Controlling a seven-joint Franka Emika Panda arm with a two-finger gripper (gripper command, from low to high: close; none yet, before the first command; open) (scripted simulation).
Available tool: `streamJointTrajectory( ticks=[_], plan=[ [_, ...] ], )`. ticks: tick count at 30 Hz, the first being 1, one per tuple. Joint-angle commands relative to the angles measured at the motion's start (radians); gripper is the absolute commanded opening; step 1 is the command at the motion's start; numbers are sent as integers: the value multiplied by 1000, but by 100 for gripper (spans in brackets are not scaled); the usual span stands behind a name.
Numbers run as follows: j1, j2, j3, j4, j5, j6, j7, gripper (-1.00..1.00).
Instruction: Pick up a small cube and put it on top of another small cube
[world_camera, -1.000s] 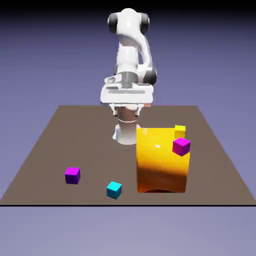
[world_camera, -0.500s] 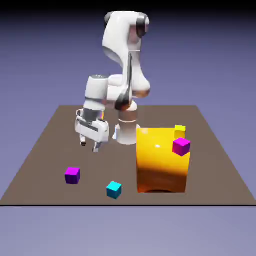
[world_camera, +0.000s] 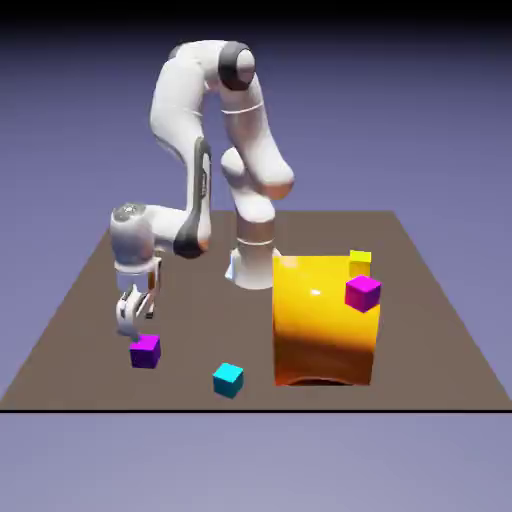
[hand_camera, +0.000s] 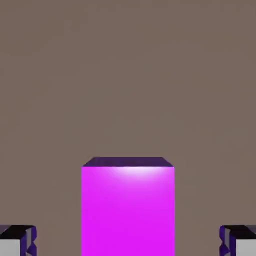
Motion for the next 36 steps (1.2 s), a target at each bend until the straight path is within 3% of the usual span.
streamJointTrajectory(
  ticks=[1,3,4,11,27,29,34,35,36],
  plan=[
    [20,36,-25,8,-23,28,17,0],
    [51,93,-64,20,-59,73,45,0],
    [51,93,-64,20,-59,73,45,-100],
    [-46,-119,87,-14,77,-103,-53,-100],
    [461,-503,553,360,385,-798,-77,-100],
    [465,-507,557,364,387,-804,-77,-100],
    [474,-410,577,251,317,-621,-22,-100],
    [474,-410,577,251,317,-621,-22,100],
    [474,-410,577,251,317,-621,-22,100]
  ],
)
